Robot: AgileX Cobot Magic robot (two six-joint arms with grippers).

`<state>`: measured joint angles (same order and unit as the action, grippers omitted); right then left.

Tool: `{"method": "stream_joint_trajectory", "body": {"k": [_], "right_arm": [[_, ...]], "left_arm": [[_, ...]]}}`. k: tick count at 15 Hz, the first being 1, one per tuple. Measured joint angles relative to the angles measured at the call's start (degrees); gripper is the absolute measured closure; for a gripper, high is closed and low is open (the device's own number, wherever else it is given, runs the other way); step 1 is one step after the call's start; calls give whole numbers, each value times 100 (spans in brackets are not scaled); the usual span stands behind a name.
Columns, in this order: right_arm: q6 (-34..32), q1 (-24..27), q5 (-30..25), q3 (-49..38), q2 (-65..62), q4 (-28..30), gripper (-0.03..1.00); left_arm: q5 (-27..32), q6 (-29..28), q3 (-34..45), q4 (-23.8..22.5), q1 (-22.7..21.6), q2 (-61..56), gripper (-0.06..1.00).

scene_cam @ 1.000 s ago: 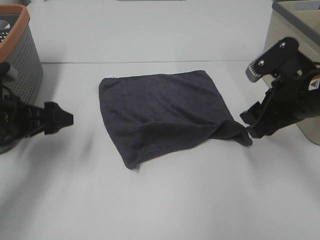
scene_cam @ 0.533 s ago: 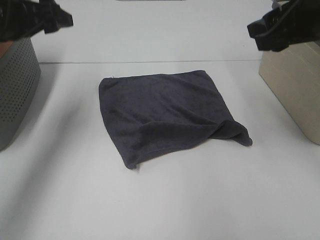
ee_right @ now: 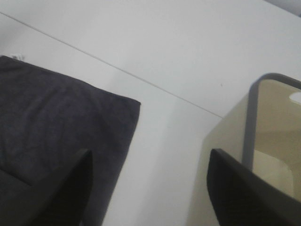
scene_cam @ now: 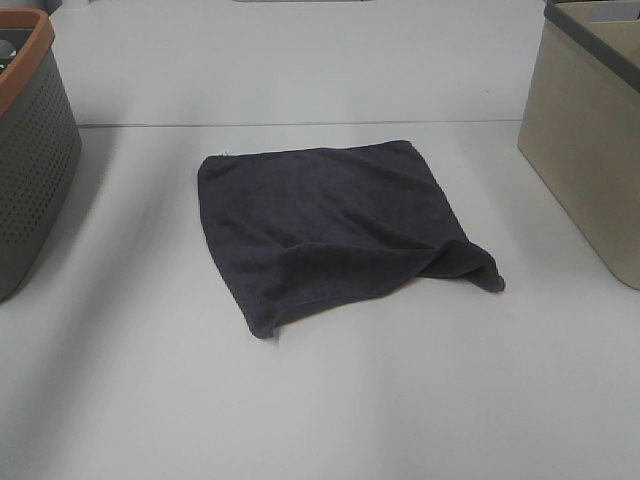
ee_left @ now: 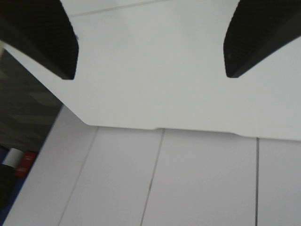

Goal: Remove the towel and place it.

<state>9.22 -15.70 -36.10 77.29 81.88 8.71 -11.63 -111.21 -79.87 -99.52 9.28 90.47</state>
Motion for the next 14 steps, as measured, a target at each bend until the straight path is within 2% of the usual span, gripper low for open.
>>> {"method": "stream_joint_trajectory", "body": {"k": [2, 3, 4, 5, 6, 7, 8, 9, 10, 11, 13, 14], "right_arm": [[-435, 0, -516, 493, 281, 693, 28], [-647, 0, -579, 602, 321, 1008, 28], [-859, 0, -579, 642, 327, 1295, 28], [-1134, 0, -579, 659, 327, 1564, 28], [-1553, 0, -579, 688, 361, 1828, 28], [-1793, 6, -613, 785, 447, 1874, 28], [-1896, 6, -785, 968, 602, 1828, 28], [-1919, 11, -1031, 1215, 762, 1639, 28], [-1851, 11, -1272, 1450, 882, 1409, 27], [-1707, 11, -1501, 1679, 980, 1140, 25], [-1306, 11, -2034, 2080, 1071, 504, 24], [-1266, 11, -2149, 2131, 1077, 430, 24]], "left_arm": [[1163, 1066, -69, -52, 0, 0, 17], [1793, 1759, -74, 166, 0, 0, 18], [2406, 2825, -92, 837, 0, 0, 19], [3054, 4291, -195, 2011, -6, 0, 21], [3718, 6572, -539, 4274, -160, 52, 21], [4171, 8331, -871, 5947, -384, 143, 22], [4744, 9700, -1249, 7552, -659, 281, 22], [5512, 10812, -1633, 9036, -985, 413, 22], [6154, 11385, -1914, 9952, -1295, 527, 22], [6721, 11643, -2114, 10497, -1581, 573, 22], [7489, 11769, -2240, 10714, -1931, 544, 22], [7678, 11774, -2246, 10714, -1988, 521, 22]]}}
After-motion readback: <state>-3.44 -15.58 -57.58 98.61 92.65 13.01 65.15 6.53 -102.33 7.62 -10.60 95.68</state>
